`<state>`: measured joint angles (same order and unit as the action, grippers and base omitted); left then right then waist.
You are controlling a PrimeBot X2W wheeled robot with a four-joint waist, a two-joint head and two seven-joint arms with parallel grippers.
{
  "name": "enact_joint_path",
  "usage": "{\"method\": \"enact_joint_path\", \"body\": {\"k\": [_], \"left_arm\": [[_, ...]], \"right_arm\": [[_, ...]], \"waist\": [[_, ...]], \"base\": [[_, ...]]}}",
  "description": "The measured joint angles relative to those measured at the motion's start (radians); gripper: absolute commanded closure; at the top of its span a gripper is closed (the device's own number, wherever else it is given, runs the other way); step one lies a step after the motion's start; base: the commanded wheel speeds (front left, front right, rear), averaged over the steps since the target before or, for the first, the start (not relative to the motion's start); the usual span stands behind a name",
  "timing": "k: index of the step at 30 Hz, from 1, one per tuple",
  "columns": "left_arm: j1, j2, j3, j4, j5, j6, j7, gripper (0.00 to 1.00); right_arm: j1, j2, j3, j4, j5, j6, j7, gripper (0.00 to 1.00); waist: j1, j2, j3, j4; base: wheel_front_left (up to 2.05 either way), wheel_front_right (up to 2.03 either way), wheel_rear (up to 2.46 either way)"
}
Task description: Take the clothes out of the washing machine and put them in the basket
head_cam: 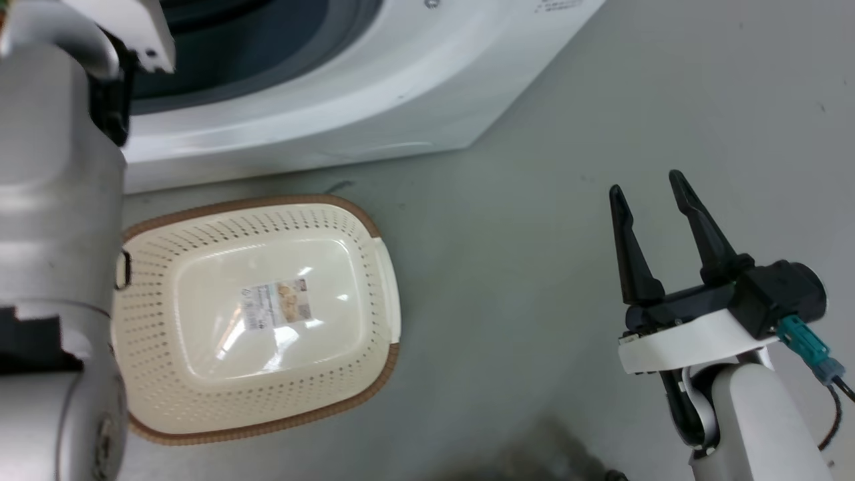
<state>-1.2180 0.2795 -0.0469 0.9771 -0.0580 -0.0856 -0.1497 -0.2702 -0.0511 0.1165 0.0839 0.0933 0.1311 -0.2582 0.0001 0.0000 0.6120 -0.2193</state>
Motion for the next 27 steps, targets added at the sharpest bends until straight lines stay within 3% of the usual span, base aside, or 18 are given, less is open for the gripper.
{"method": "enact_joint_path", "body": {"k": [13,18,21,27], "left_arm": [[-0.267,0.084,-0.047,0.221,-0.018,-0.039,0.369,0.00],[-0.323,0.089,-0.048,0.263,-0.045,-0.042,0.534,0.00],[-0.344,0.094,-0.049,0.272,-0.052,-0.042,0.602,0.99],[-0.343,0.096,-0.044,0.277,-0.067,-0.014,0.622,1.00]], "right_arm": [[-0.054,0.000,0.081,0.016,0.086,0.000,-0.004,0.00],[-0.054,0.000,0.087,0.022,0.103,0.000,-0.004,0.00],[-0.057,0.000,0.090,0.022,0.111,0.000,-0.004,0.00],[-0.060,0.000,0.087,0.029,0.119,0.000,-0.004,0.00]], "waist": [[0.0000,0.0000,0.111,-0.115],[0.0000,0.0000,0.122,-0.138],[-0.0001,0.0000,0.124,-0.145],[-0.0001,0.0000,0.116,-0.151]], "base": [[0.00,0.00,0.00],[0.00,0.00,0.00],[0.00,0.00,0.00],[0.00,0.00,0.00]]}}
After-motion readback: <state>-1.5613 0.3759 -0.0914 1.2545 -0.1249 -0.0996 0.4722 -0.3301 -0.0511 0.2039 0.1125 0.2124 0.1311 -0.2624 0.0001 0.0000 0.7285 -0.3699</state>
